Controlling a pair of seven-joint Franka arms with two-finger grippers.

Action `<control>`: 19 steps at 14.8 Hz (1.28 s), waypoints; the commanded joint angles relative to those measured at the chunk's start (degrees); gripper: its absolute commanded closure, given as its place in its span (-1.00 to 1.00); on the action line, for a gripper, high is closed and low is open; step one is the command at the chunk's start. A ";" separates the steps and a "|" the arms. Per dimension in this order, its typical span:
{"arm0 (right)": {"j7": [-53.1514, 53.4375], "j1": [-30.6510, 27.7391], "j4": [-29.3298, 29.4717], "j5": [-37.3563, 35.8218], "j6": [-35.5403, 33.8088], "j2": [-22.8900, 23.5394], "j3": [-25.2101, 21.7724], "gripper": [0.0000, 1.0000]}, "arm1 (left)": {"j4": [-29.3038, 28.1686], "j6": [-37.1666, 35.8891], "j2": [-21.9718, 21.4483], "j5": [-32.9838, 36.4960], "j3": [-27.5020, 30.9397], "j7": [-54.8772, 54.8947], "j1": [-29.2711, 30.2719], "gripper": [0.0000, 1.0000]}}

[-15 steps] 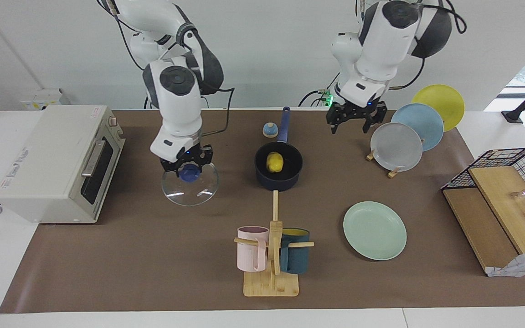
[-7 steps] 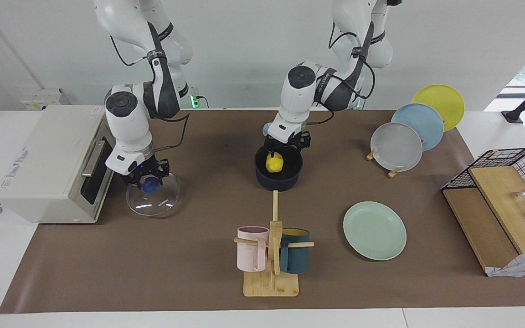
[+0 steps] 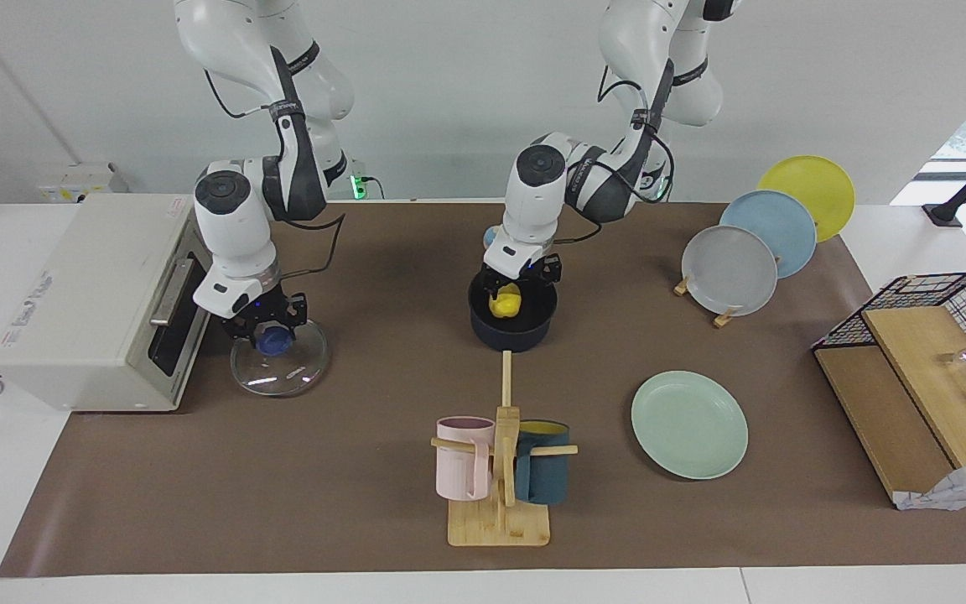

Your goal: Transfer potato from pot to plate

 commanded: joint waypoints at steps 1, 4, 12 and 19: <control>-0.50 -0.63 0.25 1.27 -0.93 -1.78 0.67 -1.00 | -1.14 1.35 0.44 -1.00 0.91 0.16 -1.96 -1.00; -0.24 -0.10 8.31 3.10 -11.97 -1.60 0.76 -1.00 | -1.14 1.87 1.32 -1.00 0.91 -0.45 -3.36 -1.00; 2.13 -0.19 33.11 6.19 -47.58 -4.41 0.41 -1.00 | -2.72 3.63 1.76 -1.00 1.00 -0.19 -3.54 -1.00; 7.14 20.37 33.57 8.03 -54.72 -9.86 -20.24 -1.00 | -2.63 3.11 1.85 -1.00 1.08 0.77 -2.84 0.35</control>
